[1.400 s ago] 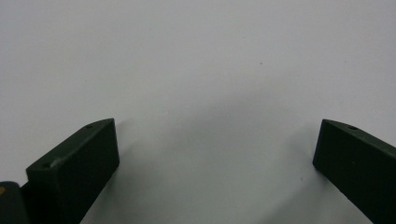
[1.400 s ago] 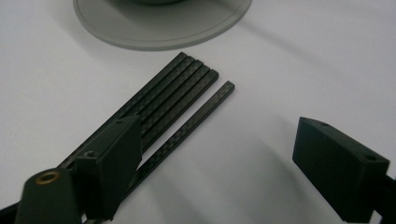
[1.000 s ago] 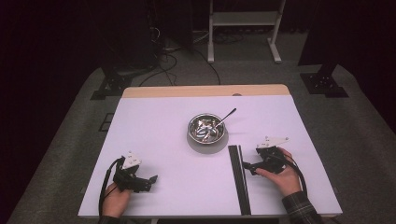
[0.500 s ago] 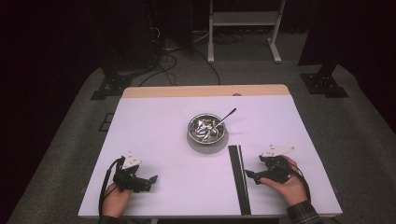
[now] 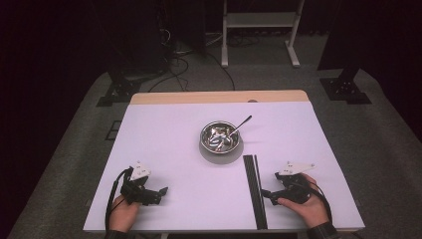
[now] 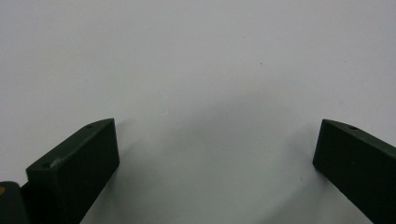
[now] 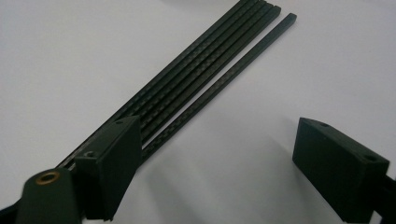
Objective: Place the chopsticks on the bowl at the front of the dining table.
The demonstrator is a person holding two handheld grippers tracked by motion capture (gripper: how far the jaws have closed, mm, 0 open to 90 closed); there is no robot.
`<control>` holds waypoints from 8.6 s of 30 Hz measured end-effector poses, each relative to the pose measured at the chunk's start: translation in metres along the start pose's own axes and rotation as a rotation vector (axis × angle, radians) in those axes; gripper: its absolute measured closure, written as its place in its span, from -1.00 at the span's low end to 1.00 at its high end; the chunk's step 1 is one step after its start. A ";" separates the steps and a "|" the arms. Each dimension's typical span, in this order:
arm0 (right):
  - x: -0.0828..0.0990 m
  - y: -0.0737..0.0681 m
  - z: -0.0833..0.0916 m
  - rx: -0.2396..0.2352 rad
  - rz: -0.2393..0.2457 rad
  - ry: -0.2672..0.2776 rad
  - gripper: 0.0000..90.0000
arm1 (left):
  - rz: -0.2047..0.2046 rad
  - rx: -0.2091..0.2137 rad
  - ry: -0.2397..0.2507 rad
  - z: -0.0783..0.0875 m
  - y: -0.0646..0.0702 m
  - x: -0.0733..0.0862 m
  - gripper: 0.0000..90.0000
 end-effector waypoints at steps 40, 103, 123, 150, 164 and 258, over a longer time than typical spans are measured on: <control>0.007 -0.011 0.006 0.028 0.075 -0.044 -0.69 | 0.000 0.000 0.000 0.000 0.000 0.000 -1.00; 0.015 0.043 0.034 0.153 0.021 -0.065 -0.69 | 0.000 0.000 -0.001 0.000 0.000 0.000 -1.00; 0.019 0.063 0.045 0.205 -0.006 -0.064 -0.69 | 0.000 0.000 0.000 0.000 0.000 0.000 -1.00; 0.019 0.077 0.054 0.231 -0.042 -0.041 -0.68 | 0.000 0.000 -0.001 0.000 0.000 0.000 -1.00; 0.004 0.063 0.030 0.157 -0.015 -0.029 -0.68 | 0.000 0.000 -0.001 0.000 0.000 0.000 -1.00; -0.010 0.054 0.009 0.061 0.032 -0.066 0.90 | 0.000 0.000 0.000 0.000 0.000 0.000 -1.00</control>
Point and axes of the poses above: each handheld gripper's, and its own axes: z roughly backward along the jaws, x roughly out of its underside, y roughly to its right, the point moved 2 cm from there along -z, roughly forward along the jaws, and after that the axes turned 12 degrees about y, right-handed, at the moved point
